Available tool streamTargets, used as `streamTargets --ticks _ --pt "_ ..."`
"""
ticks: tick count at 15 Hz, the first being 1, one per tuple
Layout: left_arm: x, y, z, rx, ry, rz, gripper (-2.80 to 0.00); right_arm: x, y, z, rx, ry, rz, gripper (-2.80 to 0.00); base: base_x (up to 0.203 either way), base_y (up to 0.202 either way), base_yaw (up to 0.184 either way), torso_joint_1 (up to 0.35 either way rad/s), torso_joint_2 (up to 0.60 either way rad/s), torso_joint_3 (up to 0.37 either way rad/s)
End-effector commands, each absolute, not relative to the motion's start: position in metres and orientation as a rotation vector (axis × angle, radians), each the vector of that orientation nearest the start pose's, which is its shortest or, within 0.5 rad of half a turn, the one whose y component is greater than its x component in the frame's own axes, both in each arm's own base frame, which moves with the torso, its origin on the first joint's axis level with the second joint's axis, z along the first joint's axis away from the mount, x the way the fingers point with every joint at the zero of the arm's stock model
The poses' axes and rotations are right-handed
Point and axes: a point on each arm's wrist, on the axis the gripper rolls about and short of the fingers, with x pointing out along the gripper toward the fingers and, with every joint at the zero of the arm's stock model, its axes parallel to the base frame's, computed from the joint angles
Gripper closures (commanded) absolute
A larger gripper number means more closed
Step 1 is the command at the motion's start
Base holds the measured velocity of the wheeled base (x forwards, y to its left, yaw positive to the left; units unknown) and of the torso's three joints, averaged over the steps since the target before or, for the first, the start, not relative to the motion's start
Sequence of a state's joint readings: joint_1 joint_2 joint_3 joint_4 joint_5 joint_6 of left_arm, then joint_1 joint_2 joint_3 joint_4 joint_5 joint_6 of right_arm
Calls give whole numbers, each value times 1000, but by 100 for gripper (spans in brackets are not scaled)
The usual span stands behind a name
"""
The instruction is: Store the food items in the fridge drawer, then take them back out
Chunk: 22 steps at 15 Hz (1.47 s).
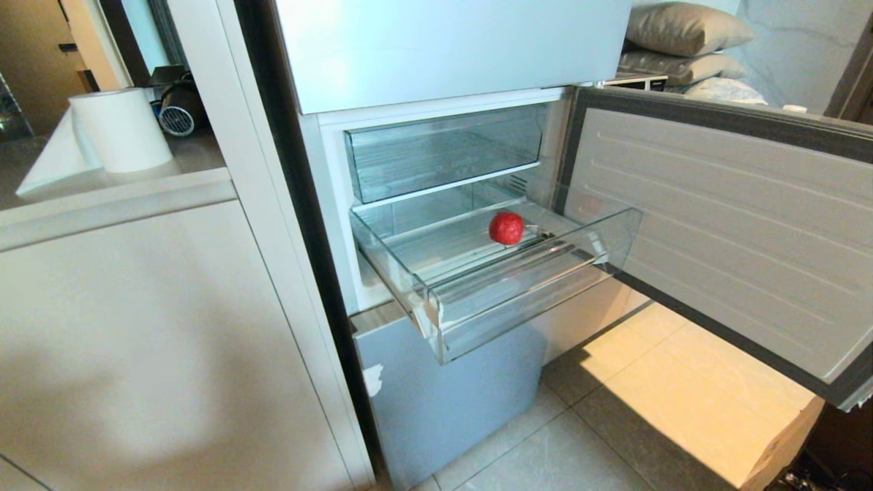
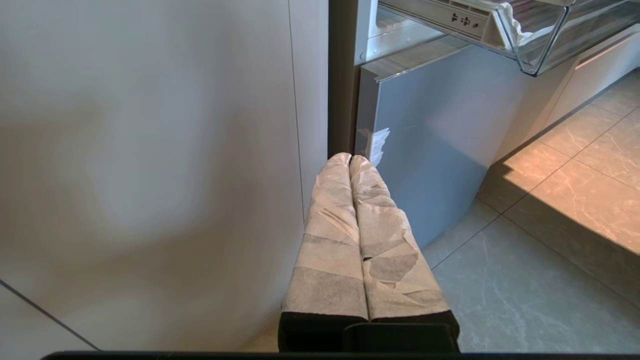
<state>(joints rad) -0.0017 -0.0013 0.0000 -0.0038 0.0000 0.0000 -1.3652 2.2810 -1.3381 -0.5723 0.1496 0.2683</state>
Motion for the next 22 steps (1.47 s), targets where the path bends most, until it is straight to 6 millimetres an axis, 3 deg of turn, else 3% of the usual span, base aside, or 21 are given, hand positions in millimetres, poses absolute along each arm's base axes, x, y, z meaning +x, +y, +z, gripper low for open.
streamTargets --ticks 1,4,5,8,11,13,15,17,20,22 --pt "-23 0 76 0 -3 -2 0 89 -436 119 470 80 -1241 -280 0 0 0 0 0 0" --pt "-23 0 76 0 -3 -2 0 83 -416 148 444 45 -1227 -280 0 0 0 0 0 0" --pt "-23 0 76 1 -3 -2 0 80 -403 164 427 24 -1221 0 0 0 0 0 0 0" --pt "-23 0 76 1 -3 -2 0 71 -363 200 391 -21 -1214 0 0 0 0 0 0 0" --pt "-23 0 76 2 -3 -2 0 61 -307 232 339 -73 -1205 0 0 0 0 0 0 0" --pt "-23 0 76 0 -3 -2 0 58 -258 252 287 -118 -1170 0 0 0 0 0 0 0" --pt "-23 0 76 0 -3 -2 0 62 -208 259 249 -144 -1098 0 0 0 0 0 0 0" --pt "-23 0 76 0 -3 -2 0 74 -154 255 224 -154 -941 0 0 0 0 0 0 0" --pt "-23 0 76 0 -3 -2 0 94 -74 231 221 -107 -531 0 0 0 0 0 0 0" --pt "-23 0 76 0 -3 -2 0 76 -30 208 203 -79 -275 0 0 0 0 0 0 0"
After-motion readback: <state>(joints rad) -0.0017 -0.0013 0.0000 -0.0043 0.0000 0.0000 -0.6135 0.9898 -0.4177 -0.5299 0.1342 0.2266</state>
